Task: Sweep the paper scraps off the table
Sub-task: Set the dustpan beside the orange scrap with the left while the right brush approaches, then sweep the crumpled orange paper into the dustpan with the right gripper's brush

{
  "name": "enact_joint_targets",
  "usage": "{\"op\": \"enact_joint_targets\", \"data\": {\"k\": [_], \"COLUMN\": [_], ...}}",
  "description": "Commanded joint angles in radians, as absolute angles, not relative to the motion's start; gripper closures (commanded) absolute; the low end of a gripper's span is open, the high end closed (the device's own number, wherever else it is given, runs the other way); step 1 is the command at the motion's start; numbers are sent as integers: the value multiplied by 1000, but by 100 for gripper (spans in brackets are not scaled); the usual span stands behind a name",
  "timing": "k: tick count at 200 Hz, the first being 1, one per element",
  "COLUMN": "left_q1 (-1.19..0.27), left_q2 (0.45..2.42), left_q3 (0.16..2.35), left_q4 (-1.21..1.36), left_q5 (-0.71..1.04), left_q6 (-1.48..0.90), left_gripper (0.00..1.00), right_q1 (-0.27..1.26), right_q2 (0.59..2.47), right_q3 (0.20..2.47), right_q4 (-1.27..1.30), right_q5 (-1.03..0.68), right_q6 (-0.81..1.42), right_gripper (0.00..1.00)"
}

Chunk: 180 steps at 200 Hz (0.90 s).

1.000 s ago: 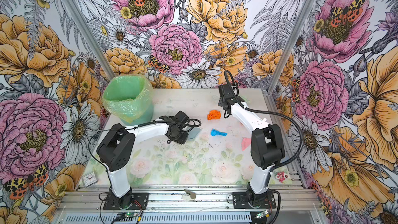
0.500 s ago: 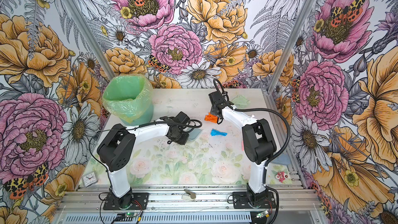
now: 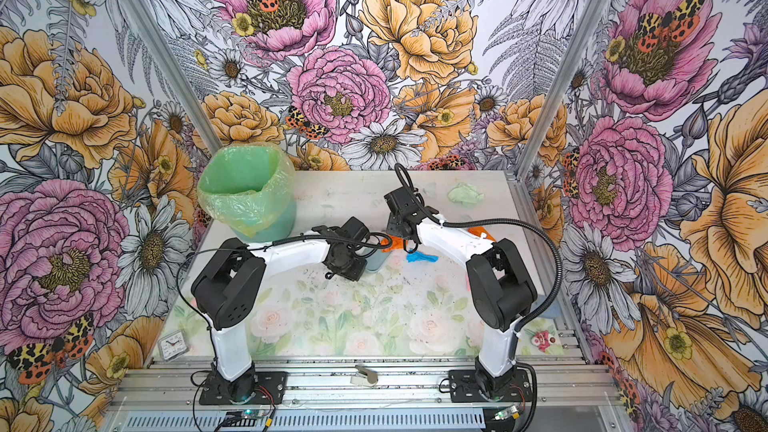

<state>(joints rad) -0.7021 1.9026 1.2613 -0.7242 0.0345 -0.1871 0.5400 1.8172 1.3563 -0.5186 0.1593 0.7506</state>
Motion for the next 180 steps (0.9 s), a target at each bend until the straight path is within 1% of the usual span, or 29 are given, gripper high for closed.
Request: {"op": "enact_joint_targets", "data": {"k": [1,27,48,101,135,167,180], "left_q1": [-712,-712,-713,-713,-713,-713,-713], "left_q2": [1916,1916,1919,1908,1904,1908,1910], "left_q3": [1285,1283,1282,1271,1264,1265,1269], "left_q4": [-700,-689,-686,-687,-687,-687,-688], "left_q5": [44,53,55,54,54,55,58], "left_q6": [-206,-211,-212,-207,-206,-207,-207], "left_gripper": [94,94,94,94,94,94,94], "right_q1": [559,560,556,473,422,408,408], "right_q2": [1781,1775,1765,1714,1712,1699,1696], "right_q3": [1347,1329,1332,1386,1422,1415,1403], "right_q4": [-516,-498,-494,-542,-602,-649,-656], "right_q5": [59,-23,-23,182,272,392,408], "right_q6": [784,810,802,703,604,516,486], "right_gripper": [100,100,100,100,100,100,100]}}
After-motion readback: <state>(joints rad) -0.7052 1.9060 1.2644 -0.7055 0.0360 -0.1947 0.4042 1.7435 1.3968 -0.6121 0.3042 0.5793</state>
